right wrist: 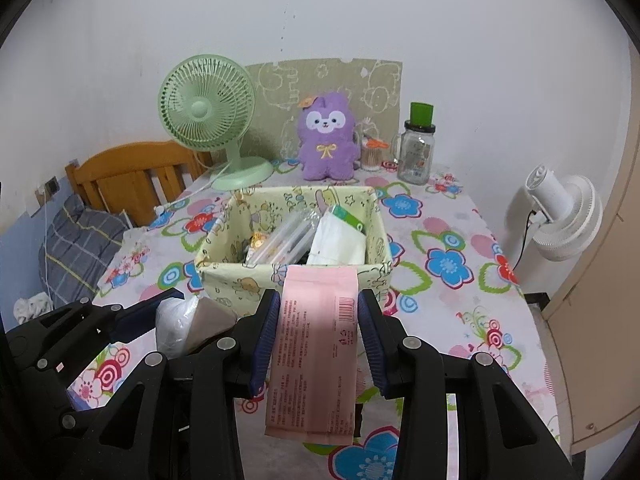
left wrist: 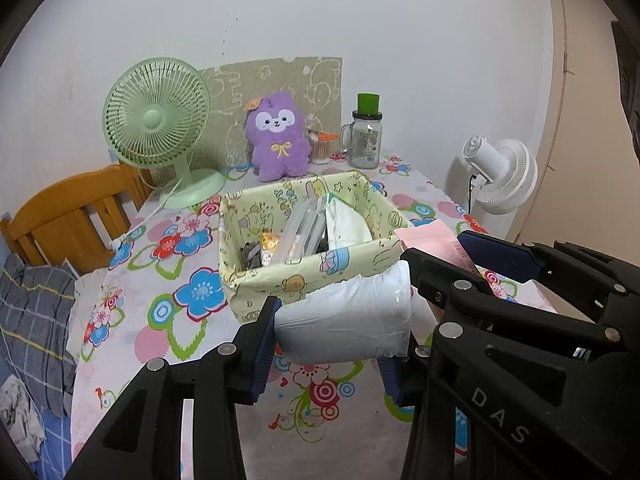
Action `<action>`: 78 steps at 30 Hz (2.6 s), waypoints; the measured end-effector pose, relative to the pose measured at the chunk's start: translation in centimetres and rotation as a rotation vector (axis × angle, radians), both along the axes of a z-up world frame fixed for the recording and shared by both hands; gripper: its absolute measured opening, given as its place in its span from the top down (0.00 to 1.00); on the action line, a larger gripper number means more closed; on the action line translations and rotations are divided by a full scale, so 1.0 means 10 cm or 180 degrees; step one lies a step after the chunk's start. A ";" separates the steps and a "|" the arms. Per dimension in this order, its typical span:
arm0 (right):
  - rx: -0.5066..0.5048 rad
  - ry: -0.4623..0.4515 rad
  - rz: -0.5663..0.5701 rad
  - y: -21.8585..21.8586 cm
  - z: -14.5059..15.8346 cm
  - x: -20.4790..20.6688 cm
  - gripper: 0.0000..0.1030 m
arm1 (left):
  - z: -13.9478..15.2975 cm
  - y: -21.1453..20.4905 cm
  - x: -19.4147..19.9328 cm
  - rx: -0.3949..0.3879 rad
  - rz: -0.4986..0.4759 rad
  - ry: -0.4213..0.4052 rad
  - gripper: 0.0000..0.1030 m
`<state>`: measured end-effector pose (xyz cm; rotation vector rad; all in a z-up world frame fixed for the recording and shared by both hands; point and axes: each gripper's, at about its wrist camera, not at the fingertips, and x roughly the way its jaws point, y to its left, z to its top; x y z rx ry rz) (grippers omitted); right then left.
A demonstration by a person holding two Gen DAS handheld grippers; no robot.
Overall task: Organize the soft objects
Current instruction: 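Carry the roll and pink packet up and over the fabric box, then lower the roll and pink packet into the box and open both tools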
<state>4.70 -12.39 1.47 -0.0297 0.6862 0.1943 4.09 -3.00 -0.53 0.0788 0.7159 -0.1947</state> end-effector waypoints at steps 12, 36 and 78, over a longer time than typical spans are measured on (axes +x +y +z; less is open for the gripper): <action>0.0006 -0.0095 -0.0068 -0.04 0.16 0.00 0.58 | 0.18 -0.04 0.01 0.0021 -0.0061 -0.0102 0.55; -0.0003 -0.0075 -0.0122 -0.02 0.18 0.61 0.58 | 0.21 -0.03 0.55 0.0088 -0.0059 -0.0113 0.54; 0.0045 0.0095 -0.0100 0.03 -0.12 1.60 0.58 | -0.07 0.05 1.56 0.0179 0.0165 -0.0023 0.05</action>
